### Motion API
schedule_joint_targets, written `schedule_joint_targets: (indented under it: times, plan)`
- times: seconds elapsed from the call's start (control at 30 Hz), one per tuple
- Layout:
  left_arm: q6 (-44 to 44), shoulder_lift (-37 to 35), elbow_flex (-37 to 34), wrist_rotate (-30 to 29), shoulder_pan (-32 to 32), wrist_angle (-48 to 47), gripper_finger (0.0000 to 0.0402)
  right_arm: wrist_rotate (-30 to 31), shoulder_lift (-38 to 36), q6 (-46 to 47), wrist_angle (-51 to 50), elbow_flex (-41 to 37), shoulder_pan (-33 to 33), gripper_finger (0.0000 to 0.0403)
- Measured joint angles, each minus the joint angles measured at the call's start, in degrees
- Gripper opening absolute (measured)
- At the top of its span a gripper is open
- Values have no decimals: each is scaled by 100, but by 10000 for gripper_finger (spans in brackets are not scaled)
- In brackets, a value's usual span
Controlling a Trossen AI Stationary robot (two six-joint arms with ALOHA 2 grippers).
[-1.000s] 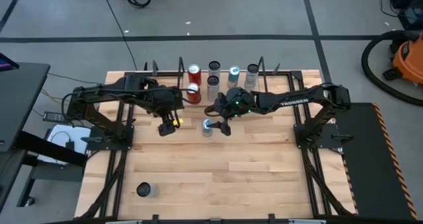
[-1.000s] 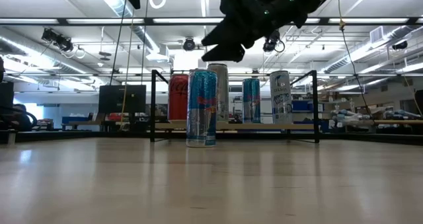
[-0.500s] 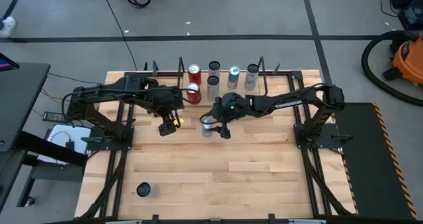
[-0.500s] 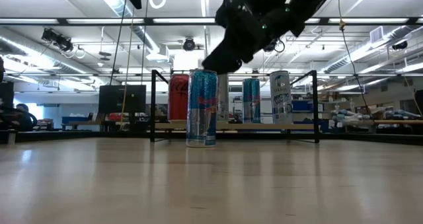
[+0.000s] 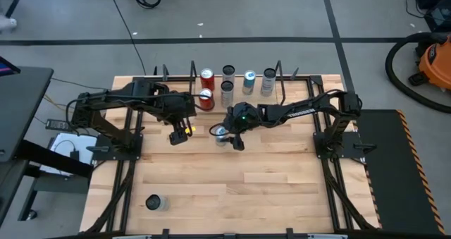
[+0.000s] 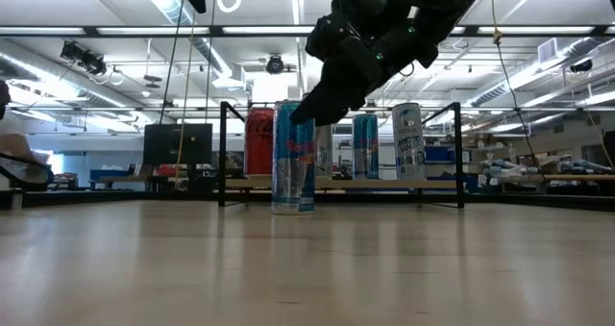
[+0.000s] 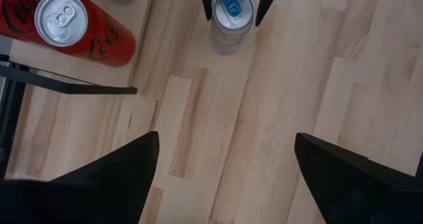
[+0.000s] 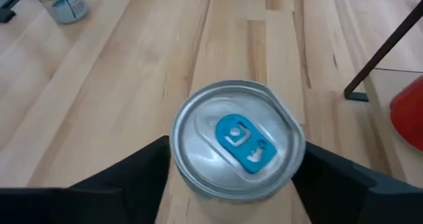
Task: Place canned beverage on shelf
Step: Put the blue soda can aligned with the other blue soda can on the shelf
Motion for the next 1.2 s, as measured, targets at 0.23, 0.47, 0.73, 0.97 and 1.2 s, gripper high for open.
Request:
schedule_joint_targets:
  times: [0.23,0.47,0.73,0.97,1.2]
  plan:
    - [2,0,0,0,0,2,355,78,-57,370,-63,-2,2,238]
    - [7,0,0,0,0,-2,355,157,-1083,425,-604,-11,-166,238]
    - [7,2,0,0,0,-3,355,1182,-2753,-11,-1799,-2,-488,238]
    - [6,2,0,0,-2,2,355,1353,-3192,-166,-2385,-81,-1133,238]
    - [0,2,0,2,0,2,355,468,-2865,-121,-2043,-576,-2083,238]
